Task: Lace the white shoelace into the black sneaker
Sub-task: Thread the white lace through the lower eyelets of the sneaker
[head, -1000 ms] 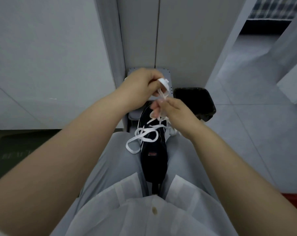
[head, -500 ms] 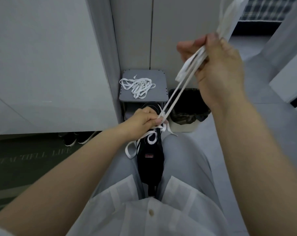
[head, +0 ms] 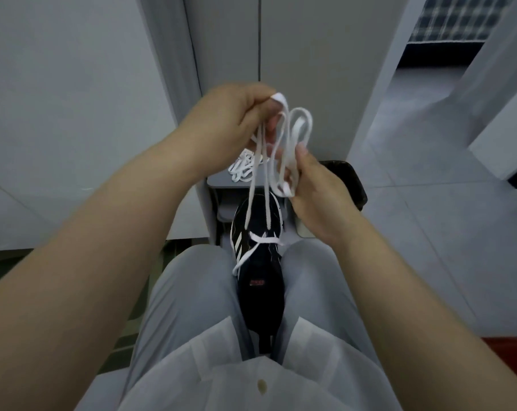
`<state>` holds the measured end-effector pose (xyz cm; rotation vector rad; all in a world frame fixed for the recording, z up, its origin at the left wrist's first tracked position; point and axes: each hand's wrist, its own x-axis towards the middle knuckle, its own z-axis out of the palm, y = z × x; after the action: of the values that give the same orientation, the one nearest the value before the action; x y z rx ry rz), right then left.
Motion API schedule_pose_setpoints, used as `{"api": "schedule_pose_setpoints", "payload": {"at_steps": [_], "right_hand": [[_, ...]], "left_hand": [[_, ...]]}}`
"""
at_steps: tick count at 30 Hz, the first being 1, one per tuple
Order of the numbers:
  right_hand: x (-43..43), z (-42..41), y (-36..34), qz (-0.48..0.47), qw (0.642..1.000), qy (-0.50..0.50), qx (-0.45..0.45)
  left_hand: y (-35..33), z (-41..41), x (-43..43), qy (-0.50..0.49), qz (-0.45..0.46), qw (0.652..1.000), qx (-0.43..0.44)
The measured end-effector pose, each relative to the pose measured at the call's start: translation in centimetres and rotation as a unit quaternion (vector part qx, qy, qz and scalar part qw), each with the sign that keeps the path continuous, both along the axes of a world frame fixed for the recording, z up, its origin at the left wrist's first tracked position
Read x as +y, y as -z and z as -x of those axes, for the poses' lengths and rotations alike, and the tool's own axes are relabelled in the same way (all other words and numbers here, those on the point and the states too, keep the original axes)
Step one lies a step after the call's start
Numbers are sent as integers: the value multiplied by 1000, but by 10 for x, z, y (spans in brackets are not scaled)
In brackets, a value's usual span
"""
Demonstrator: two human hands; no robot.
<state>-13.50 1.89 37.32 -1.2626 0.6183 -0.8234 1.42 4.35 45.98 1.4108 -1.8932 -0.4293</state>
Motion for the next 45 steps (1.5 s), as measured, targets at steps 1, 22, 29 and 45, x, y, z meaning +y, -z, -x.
{"api": "schedule_pose_setpoints", "payload": {"at_steps": [1, 22, 29, 45], "right_hand": [[4, -2, -3, 15, 999, -11, 35], [-16, 27, -26, -74, 972, 192, -111], [-7, 17, 14, -124, 976, 176, -33], [21, 8, 32, -241, 955, -44, -168]], "left_hand": [[-1, 5, -2, 3, 7, 1000, -13], [119, -21, 4, 38, -175, 983, -39], [13, -24, 5, 95, -104, 973, -181], [84, 12, -13, 71, -71, 979, -177]]}}
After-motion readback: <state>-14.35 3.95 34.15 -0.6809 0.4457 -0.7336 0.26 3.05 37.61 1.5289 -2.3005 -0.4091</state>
